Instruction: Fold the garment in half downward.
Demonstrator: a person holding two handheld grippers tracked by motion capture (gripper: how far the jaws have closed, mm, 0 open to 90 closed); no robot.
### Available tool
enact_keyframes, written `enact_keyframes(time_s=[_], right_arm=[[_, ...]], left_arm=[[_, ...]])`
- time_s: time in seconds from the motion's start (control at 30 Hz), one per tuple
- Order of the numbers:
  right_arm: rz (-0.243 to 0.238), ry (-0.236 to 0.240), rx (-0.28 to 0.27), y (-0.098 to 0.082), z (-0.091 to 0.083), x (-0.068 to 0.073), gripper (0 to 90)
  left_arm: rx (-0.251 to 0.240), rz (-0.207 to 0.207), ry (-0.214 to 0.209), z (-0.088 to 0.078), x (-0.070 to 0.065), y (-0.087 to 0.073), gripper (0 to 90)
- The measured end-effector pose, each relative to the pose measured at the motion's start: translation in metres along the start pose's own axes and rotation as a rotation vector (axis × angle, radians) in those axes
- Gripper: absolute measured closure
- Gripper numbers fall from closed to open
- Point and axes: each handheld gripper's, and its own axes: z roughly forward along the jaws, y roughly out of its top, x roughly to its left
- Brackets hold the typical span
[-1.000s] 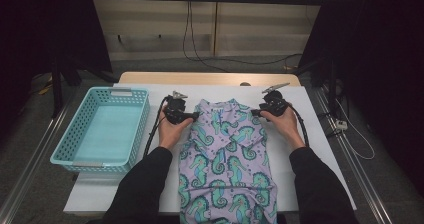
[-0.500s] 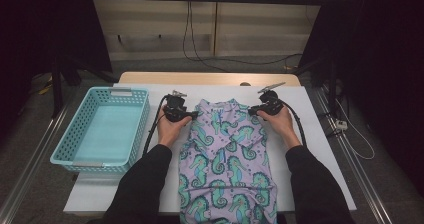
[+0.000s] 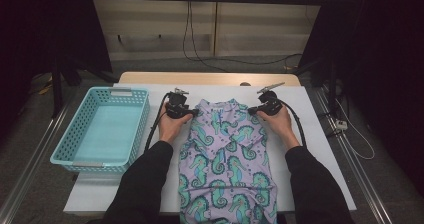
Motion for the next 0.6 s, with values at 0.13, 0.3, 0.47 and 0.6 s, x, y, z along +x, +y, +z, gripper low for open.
enact_keyframes(time_s=[0.13, 0.3, 0.47, 0.6], right_arm=[[0.004, 0.003, -0.005, -0.0003, 0.0002, -0.0008, 87.8], [-0.007, -0.01, -0.012, -0.0015, 0.0001, 0.0017, 87.9], [-0.003, -0.008, -0.014, -0.0016, 0.0003, 0.0017, 88.0], [0.0, -0.012, -0.01, -0.001, -0.0004, 0.0019, 88.2]], left_arm=[[0.004, 0.031, 0.006, 0.0051, -0.0071, 0.0018, 52.8], [0.024, 0.002, 0.004, 0.0044, -0.0094, 0.0029, 71.3], [0.034, -0.048, -0.04, 0.0047, -0.0099, 0.0022, 83.6], [0.029, -0.061, -0.048, 0.0049, -0.0095, 0.0018, 88.1]])
